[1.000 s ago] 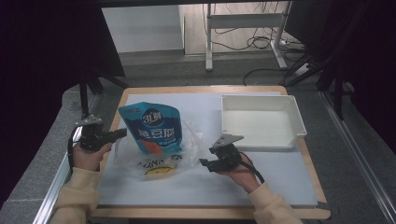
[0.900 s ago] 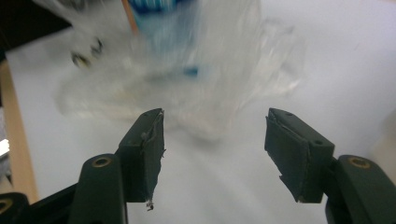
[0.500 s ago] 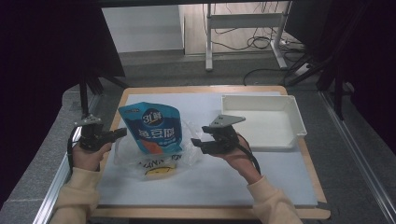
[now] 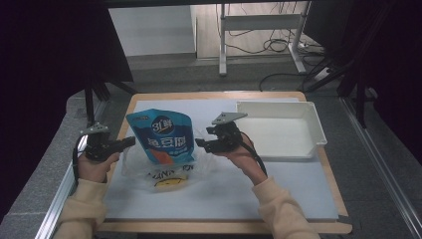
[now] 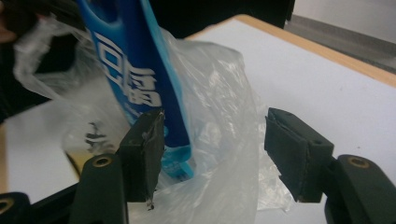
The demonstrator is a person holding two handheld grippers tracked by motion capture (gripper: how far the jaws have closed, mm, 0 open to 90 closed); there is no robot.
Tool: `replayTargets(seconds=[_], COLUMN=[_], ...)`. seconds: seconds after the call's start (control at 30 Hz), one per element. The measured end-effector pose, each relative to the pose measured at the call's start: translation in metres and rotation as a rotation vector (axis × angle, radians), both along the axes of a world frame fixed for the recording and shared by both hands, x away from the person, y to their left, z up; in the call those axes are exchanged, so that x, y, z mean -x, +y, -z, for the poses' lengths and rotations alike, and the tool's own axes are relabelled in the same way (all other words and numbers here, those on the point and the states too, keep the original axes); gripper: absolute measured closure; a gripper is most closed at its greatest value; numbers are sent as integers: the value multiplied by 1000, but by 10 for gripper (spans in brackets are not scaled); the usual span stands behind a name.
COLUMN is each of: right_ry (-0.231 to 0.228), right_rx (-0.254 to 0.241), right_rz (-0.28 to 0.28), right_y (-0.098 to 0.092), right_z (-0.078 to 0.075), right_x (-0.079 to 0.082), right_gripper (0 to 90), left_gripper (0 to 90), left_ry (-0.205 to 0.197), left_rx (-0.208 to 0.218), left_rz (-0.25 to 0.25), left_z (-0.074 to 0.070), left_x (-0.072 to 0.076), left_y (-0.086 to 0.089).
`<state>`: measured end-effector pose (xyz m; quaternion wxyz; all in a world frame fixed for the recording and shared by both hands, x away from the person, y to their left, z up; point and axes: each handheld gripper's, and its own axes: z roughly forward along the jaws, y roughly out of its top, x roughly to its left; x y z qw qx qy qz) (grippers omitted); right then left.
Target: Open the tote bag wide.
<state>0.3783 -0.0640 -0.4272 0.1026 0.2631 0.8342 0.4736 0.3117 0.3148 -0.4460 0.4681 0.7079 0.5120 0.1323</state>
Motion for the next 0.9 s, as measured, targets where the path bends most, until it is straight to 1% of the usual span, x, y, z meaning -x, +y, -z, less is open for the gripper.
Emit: replayTargets(seconds=[0.07, 0.13, 0.17, 0.23, 0.27, 0.33, 0.37, 0.4, 0.47, 0.53, 0.63, 0.7, 0.77, 0.87, 0.9], right_ry=[4, 16, 32, 57, 70, 71, 60, 56, 50, 41, 35, 33, 22, 15, 11], right_rx=[22, 42, 50, 49, 51, 56, 66, 69, 72, 72, 70, 65, 69, 69, 69], right_rz=[8, 11, 4, -11, -25, -34, -32, -29, -22, -25, -31, -32, -33, -24, -13], right_y=[5, 9, 11, 13, 13, 14, 14, 14, 14, 13, 11, 10, 7, 2, 1], right_z=[5, 11, 16, 20, 22, 24, 25, 25, 24, 23, 19, 17, 14, 12, 11], right_x=[-3, -7, -10, -12, -14, -14, -14, -13, -12, -11, -8, -7, -7, -9, -10], right_gripper=[396, 440, 484, 566, 629, 739, 777, 797, 793, 710, 636, 621, 611, 603, 597], left_gripper=[890, 890, 890, 890, 890, 891, 890, 890, 891, 890, 891, 891, 891, 891, 890], left_ry=[0, 1, 0, 2, 3, 4, 4, 4, 3, 3, 5, 7, 8, 6, 5], left_rx=[1, -2, -3, -5, -4, -5, -2, -1, 3, 4, 4, 1, 0, 1, 1], left_rz=[0, 0, 0, 0, 0, -4, -4, -6, -10, -10, -8, -6, -5, -7, -7], left_z=[0, 0, 1, 1, 2, 3, 3, 3, 3, 3, 4, 4, 4, 3, 3], left_x=[0, 0, 0, 0, 0, 0, 0, 0, 1, 2, 1, 1, 1, 2, 2], left_y=[1, 1, 1, 1, 1, 2, 3, 4, 6, 6, 6, 6, 6, 6, 6])
